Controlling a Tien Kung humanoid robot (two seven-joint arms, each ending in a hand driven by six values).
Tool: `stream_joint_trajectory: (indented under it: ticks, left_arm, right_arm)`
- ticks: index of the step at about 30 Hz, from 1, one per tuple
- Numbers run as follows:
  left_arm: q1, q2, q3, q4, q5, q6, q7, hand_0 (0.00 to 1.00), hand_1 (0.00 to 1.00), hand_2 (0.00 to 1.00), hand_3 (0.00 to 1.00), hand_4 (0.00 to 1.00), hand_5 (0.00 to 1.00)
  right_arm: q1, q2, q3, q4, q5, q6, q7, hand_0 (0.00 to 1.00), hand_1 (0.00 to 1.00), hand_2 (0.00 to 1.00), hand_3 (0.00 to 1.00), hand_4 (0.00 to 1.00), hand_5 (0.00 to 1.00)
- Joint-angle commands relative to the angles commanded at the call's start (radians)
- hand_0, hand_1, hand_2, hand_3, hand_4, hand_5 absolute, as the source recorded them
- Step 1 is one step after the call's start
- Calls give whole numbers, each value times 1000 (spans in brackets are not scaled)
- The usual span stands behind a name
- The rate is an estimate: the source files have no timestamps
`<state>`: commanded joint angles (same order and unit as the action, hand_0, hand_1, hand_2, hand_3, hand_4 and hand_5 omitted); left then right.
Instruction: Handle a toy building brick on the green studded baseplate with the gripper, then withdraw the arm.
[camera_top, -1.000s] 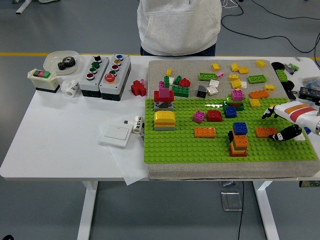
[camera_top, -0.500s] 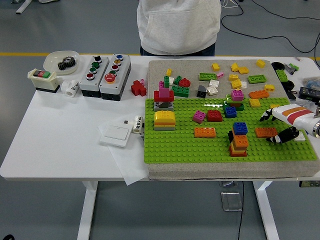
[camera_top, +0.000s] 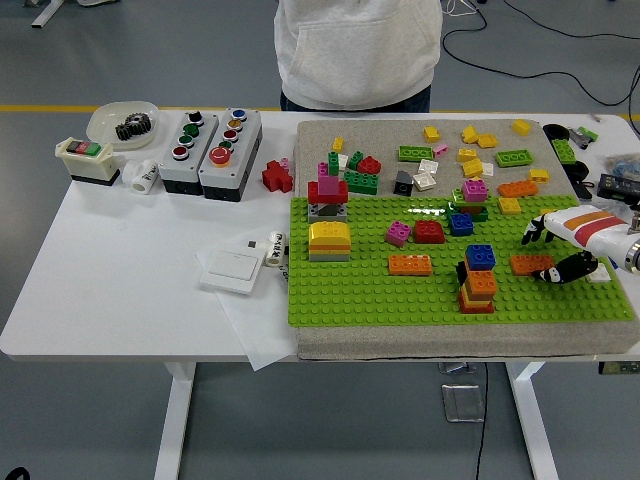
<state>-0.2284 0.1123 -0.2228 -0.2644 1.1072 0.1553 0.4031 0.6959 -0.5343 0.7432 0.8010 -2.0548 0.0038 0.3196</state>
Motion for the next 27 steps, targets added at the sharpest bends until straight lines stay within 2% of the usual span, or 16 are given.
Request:
stream_joint_trajectory:
  ticks: [27]
  left_arm:
    - [0, -2, -6, 0, 11, -2, 3, 561, 639, 697, 623, 644, 764]
  right_arm:
    - [3, 9, -14, -17, -6, 0, 1, 472, 506, 581, 583, 763, 294]
